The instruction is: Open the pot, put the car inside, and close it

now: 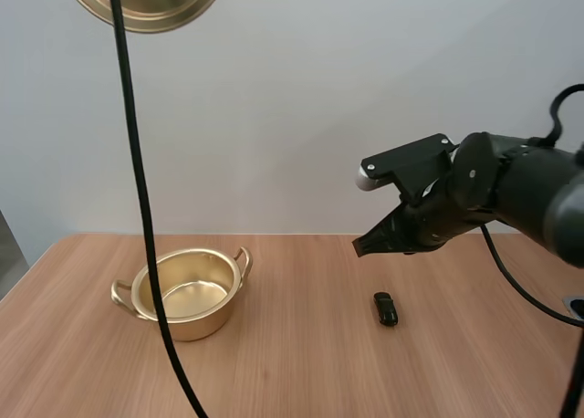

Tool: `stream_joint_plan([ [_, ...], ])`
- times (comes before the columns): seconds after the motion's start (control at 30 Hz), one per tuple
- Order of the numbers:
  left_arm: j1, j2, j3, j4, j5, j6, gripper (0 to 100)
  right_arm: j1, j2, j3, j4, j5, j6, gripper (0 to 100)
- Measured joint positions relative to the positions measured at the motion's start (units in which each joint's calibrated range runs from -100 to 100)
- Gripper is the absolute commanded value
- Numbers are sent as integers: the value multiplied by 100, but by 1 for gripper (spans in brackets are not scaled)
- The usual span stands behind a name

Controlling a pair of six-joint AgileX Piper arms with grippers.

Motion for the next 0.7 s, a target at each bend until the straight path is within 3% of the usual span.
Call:
stream_joint_plan([
  [0.07, 0, -16, -104, 40, 0, 0, 0, 0, 402, 0, -145, -230, 67, 79],
  [0.1, 0, -16, -134, 40, 0, 0, 0, 0, 599, 0, -158, -386, 76, 92],
  [0.13, 0, -16, -152, 40, 25, 0, 0, 0, 795, 0, -168, -509, 129, 98],
  [0.33, 0, -16, -152, 51, 9, 0, 0, 0, 1773, 0, -197, -785, 276, 95],
  [0.7, 0, -16, -152, 51, -308, 0, 0, 0, 2602, 0, -197, -850, 300, 95],
])
